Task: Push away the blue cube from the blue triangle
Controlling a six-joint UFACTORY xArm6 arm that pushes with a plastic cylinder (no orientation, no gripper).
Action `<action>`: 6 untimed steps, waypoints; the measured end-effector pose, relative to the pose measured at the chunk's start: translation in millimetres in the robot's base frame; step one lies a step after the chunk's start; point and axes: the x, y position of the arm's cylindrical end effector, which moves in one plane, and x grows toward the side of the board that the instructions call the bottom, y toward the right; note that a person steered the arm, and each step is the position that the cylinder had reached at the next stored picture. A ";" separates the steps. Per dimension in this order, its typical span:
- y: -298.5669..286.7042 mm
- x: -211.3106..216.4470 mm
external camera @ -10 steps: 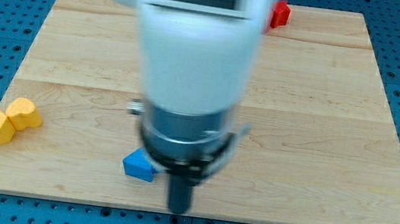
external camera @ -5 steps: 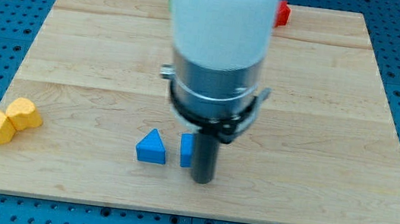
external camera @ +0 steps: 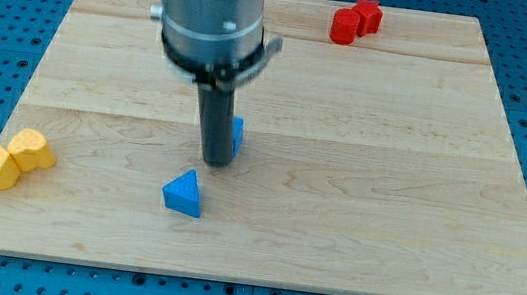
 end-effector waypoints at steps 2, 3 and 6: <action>-3.8 -81.7; 27.6 -77.0; 39.0 -135.0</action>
